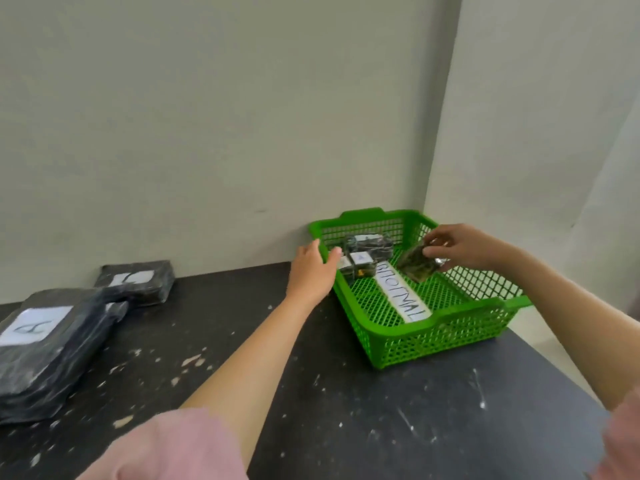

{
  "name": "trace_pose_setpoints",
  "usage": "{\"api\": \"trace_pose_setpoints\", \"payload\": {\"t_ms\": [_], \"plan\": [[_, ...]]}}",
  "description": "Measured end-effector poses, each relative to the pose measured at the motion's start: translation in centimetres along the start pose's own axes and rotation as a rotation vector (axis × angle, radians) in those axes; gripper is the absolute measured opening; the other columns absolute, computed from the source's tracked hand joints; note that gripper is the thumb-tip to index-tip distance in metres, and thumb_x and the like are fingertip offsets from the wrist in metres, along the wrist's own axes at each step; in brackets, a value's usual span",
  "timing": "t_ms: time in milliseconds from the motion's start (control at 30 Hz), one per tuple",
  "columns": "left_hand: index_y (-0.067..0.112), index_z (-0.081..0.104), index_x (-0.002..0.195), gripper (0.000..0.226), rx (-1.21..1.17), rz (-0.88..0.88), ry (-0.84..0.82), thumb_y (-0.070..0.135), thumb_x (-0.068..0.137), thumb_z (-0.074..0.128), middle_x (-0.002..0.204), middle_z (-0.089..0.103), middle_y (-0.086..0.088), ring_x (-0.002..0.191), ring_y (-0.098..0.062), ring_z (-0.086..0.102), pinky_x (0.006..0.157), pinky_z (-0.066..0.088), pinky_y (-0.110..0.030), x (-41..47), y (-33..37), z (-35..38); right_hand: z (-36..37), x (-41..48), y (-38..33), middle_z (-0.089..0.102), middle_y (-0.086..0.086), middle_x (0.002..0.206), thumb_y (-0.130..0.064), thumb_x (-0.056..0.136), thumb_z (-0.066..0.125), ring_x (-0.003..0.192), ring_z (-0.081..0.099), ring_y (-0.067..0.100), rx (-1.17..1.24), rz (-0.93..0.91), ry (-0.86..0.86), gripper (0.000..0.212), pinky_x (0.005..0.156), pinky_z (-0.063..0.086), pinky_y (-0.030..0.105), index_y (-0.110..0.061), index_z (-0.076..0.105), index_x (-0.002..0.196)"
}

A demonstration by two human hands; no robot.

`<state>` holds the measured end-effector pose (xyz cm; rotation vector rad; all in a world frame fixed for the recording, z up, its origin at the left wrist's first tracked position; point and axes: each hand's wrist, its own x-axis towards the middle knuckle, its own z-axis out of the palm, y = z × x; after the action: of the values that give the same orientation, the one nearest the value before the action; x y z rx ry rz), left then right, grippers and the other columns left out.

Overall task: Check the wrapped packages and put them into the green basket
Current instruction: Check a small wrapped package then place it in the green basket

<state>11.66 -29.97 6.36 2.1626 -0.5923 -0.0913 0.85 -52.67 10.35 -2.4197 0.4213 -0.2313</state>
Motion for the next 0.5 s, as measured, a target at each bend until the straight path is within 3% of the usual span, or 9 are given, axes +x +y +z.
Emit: {"api": "trace_pose_setpoints", "payload": {"t_ms": [167, 267, 367, 500], "plan": [[0.017, 0.031, 0.145, 0.056, -0.009, -0.058, 0.045, 0.039, 0.096, 0.047, 0.149, 0.035, -0.008, 0.135, -0.025, 0.035, 0.107, 0.031, -0.04, 3.2, -0.4, 1.5, 1.3, 3.6, -0.2, 0.061, 0.008, 0.106, -0.021, 0.088, 0.063, 0.089, 0.063, 0.021, -0.225, -0.12, -0.144, 0.028, 0.076, 0.057, 0.032, -0.007, 0.054, 0.11], [0.02, 0.032, 0.145, 0.054, -0.045, -0.069, 0.081, 0.031, 0.095, 0.05, 0.148, 0.037, -0.008, 0.135, -0.026, 0.035, 0.109, 0.031, -0.042, 3.8, -0.7, 1.8, 2.2, 5.3, -0.4, 0.059, 0.001, 0.11, -0.026, 0.088, 0.062, 0.099, 0.057, 0.018, -0.397, -0.204, -0.192, 0.031, 0.091, 0.047, 0.029, -0.012, 0.053, 0.114], [0.022, 0.032, 0.145, 0.054, -0.095, -0.073, 0.09, 0.029, 0.095, 0.051, 0.147, 0.036, -0.008, 0.135, -0.026, 0.034, 0.11, 0.029, -0.043, 3.8, -1.0, 2.1, 2.6, 6.3, 0.1, 0.056, -0.001, 0.108, -0.028, 0.087, 0.064, 0.099, 0.052, 0.014, -0.43, -0.203, -0.202, 0.034, 0.089, 0.04, 0.021, -0.014, 0.052, 0.115], [0.023, 0.031, 0.145, 0.054, -0.132, -0.071, 0.093, 0.028, 0.095, 0.051, 0.148, 0.035, -0.008, 0.136, -0.026, 0.032, 0.109, 0.029, -0.042, 4.0, -1.2, 2.1, 2.8, 7.1, 0.8, 0.056, -0.002, 0.111, -0.028, 0.082, 0.069, 0.101, 0.052, 0.013, -0.415, -0.204, -0.266, 0.037, 0.091, 0.039, 0.022, -0.017, 0.051, 0.112]]}}
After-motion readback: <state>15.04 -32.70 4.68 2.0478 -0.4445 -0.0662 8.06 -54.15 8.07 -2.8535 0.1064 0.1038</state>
